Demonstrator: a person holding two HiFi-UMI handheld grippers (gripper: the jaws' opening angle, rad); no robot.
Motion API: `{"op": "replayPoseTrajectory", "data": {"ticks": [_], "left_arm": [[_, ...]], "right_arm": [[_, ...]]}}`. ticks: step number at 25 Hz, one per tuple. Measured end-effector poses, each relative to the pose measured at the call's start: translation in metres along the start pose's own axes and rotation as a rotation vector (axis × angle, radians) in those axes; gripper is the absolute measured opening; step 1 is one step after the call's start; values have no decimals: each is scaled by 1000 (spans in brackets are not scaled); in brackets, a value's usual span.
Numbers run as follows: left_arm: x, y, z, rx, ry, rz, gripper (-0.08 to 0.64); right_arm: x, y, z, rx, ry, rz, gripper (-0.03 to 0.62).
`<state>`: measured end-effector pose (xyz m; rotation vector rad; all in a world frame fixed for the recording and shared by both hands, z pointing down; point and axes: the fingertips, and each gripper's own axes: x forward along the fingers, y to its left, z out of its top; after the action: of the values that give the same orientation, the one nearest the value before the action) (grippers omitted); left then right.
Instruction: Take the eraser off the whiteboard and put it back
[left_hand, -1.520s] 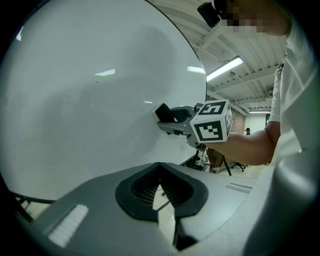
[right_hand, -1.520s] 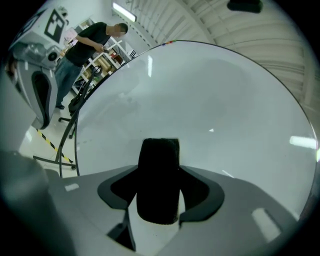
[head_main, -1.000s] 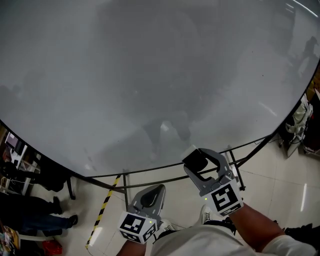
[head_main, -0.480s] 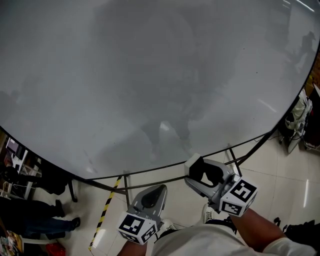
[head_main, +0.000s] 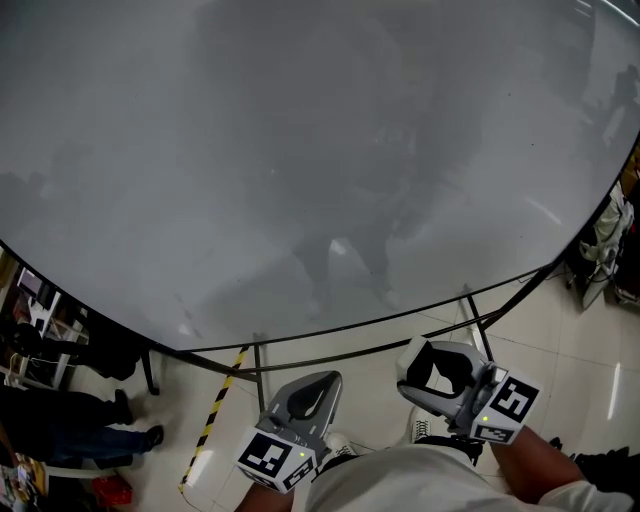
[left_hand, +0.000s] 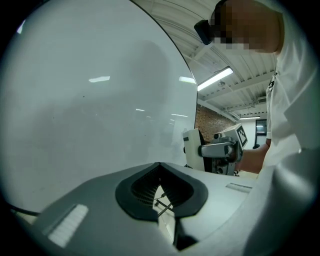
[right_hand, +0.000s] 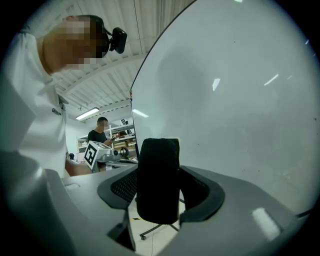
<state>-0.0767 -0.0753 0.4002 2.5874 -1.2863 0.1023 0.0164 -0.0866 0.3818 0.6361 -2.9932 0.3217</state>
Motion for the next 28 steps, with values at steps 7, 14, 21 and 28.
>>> {"op": "replayPoseTrajectory", "data": {"ticks": [7,14,21,28], "left_arm": [[2,-4,-3,8,5,-19,12],[1,-4,-6,9,2,-18,12],[3,-4,-3,8,-2,-17,12],[4,-9,-4,37,5,-29,12]], "right_arm": [[-3,-4,-15,14,31,-12,243],[0,-2,-14,9,29,-11,244],[3,0,-17,-3,42,-10,244],[2,3,-17,-25,50,-15,244]]}}
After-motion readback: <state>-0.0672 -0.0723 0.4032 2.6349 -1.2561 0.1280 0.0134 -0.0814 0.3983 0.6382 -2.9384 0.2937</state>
